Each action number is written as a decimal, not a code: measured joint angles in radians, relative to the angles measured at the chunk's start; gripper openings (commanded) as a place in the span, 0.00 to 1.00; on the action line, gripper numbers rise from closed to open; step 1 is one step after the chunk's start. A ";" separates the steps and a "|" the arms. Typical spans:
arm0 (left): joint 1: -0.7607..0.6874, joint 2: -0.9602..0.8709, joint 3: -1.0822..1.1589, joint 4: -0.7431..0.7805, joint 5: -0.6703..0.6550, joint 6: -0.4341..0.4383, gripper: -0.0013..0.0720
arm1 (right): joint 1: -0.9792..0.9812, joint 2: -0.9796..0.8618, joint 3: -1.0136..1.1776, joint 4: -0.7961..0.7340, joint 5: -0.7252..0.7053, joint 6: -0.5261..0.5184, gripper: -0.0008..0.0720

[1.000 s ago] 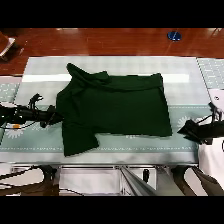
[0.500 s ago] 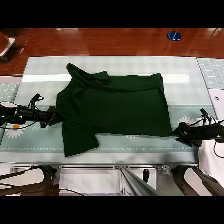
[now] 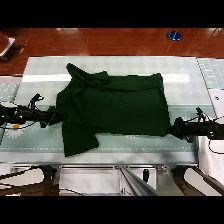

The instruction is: Fold the shirts.

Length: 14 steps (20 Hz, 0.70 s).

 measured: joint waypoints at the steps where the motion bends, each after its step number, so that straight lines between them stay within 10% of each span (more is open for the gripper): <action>1: 0.000 0.000 0.000 0.000 0.002 0.001 0.05 | 0.000 -0.003 0.000 0.041 -0.010 -0.037 0.04; 7: 0.000 0.023 0.066 -0.078 -0.010 0.023 0.05 | 0.000 -0.009 0.116 0.196 0.064 -0.192 0.04; 14: -0.001 0.302 0.407 -0.316 0.006 0.045 0.05 | 0.000 0.087 0.715 0.228 0.198 -0.133 0.04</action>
